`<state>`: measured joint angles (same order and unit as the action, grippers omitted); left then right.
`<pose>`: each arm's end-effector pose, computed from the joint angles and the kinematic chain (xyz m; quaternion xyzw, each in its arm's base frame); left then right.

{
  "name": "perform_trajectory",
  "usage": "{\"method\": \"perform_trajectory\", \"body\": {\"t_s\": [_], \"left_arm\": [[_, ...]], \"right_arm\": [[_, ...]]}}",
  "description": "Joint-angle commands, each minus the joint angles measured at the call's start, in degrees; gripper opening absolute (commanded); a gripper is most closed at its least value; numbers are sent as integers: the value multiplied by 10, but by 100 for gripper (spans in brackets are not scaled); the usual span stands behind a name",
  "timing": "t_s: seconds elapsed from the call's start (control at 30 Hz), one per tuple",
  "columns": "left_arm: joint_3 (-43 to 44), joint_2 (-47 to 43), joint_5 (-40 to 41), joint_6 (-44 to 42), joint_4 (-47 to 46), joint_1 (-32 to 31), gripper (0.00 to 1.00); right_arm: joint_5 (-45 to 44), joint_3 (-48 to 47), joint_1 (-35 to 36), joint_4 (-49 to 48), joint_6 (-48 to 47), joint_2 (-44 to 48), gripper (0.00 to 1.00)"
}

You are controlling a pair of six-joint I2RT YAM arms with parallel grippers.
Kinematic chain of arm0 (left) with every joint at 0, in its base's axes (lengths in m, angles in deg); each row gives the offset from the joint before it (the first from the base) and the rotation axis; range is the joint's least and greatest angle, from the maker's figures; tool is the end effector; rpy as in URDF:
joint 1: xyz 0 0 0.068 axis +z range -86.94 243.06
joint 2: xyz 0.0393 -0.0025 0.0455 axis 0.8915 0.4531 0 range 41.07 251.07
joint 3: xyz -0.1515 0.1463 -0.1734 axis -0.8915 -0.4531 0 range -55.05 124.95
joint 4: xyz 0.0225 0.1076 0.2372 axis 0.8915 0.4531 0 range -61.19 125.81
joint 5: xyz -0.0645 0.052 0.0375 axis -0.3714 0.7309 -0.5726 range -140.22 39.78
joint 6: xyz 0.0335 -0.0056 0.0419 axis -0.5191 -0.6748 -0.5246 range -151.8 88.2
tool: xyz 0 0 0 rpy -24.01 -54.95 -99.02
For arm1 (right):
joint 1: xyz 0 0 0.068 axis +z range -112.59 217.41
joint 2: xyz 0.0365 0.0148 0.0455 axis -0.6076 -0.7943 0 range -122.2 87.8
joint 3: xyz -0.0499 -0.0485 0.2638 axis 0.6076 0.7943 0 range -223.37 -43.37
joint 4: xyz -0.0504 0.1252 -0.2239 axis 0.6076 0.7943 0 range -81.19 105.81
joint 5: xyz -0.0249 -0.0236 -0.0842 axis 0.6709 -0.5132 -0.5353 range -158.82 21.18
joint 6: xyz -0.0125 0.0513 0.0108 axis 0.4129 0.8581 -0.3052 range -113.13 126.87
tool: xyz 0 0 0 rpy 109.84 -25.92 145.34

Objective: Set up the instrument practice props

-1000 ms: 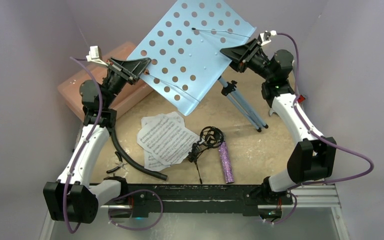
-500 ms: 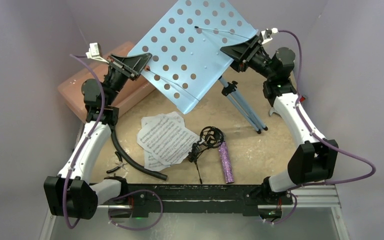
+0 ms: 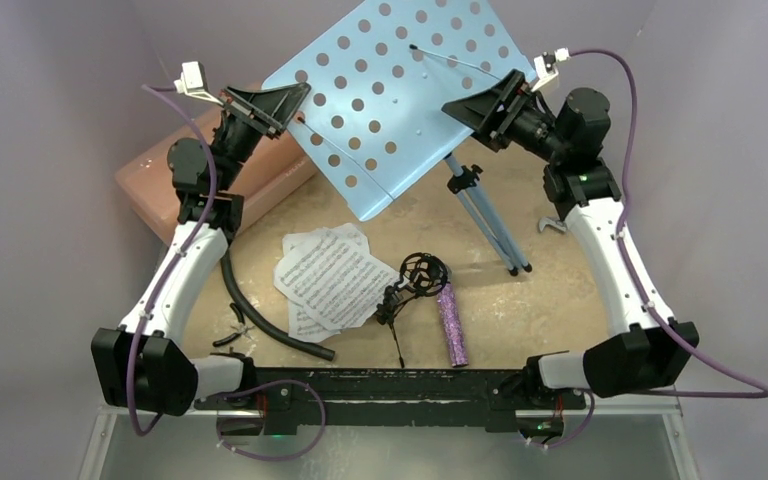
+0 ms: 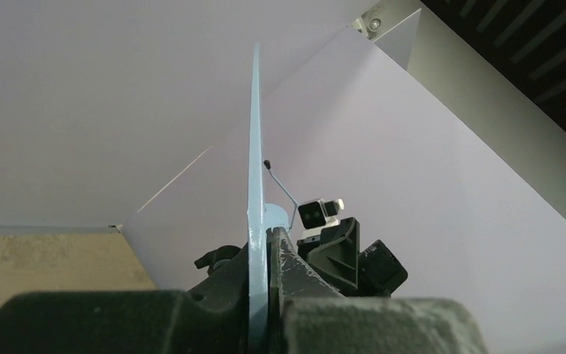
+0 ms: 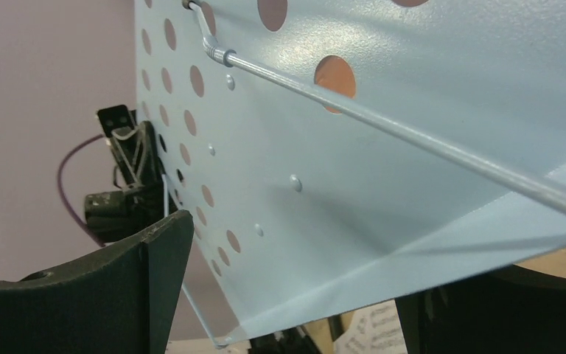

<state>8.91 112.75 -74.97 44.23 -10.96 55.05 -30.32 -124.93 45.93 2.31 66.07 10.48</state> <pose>0.2733 -0.0535 0.4470 -0.1093 0.4971 -0.6492 0.5653 0.2954 0.0666 0.4680 0.0283 0.6529 0.5797 0.4867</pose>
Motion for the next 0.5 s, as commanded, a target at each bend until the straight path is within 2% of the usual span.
{"method": "perform_trajectory", "body": {"t_s": [0.0,0.17,0.47], "left_arm": [[57,2,61,0,-87,5,0],[60,7,74,1,-87,4,0],[69,17,70,3,-92,-5,0]], "right_arm": [[-51,-49,-2,99,-142,46,98],[-102,-26,-2,157,-234,86,98],[-174,44,-1,162,-391,137,93]]}}
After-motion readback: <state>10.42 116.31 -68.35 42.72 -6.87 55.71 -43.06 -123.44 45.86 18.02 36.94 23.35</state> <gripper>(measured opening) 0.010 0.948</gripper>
